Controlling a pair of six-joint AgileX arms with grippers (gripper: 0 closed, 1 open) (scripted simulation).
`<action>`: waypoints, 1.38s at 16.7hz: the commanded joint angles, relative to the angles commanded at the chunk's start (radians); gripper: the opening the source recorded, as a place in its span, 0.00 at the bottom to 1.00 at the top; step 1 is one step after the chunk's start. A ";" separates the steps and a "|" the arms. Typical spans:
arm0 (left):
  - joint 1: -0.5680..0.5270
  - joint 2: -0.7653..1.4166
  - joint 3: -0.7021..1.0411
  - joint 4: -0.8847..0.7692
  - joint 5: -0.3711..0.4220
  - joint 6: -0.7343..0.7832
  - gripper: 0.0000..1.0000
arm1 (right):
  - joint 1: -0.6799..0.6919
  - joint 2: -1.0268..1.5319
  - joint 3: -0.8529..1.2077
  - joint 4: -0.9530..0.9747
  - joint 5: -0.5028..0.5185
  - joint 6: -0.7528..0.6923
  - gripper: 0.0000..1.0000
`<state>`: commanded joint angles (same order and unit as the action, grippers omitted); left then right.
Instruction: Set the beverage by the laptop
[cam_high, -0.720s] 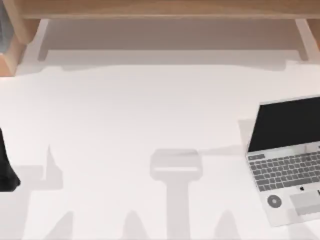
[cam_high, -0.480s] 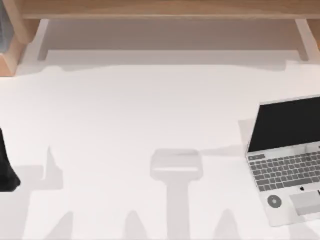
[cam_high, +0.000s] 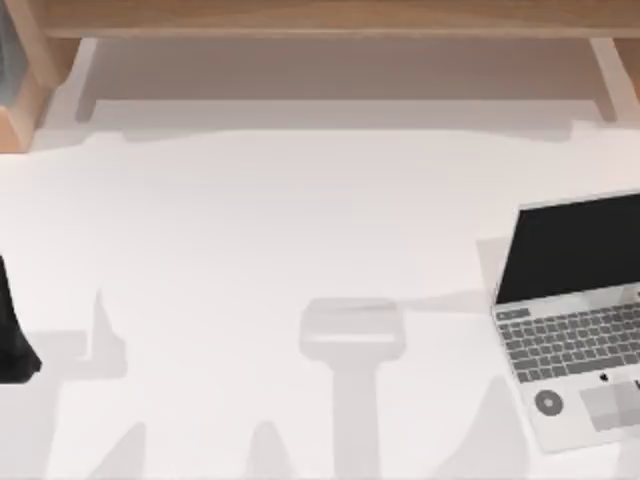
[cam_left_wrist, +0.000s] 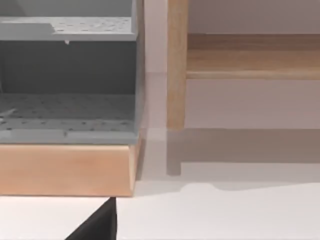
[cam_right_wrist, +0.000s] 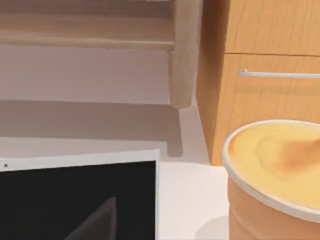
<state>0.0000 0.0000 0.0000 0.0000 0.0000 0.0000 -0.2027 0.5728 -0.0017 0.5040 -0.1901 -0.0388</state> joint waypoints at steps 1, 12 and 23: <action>0.000 0.000 0.000 0.000 0.000 0.000 1.00 | -0.030 0.097 0.000 0.077 -0.028 -0.005 1.00; 0.000 0.000 0.000 0.000 0.000 0.000 1.00 | -0.281 0.844 0.000 0.702 -0.256 -0.054 1.00; 0.000 0.000 0.000 0.000 0.000 0.000 1.00 | -0.242 0.994 0.084 0.777 -0.215 -0.045 1.00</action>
<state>0.0000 0.0000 0.0000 0.0000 0.0000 0.0000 -0.4450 1.5669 0.0826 1.2812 -0.4048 -0.0835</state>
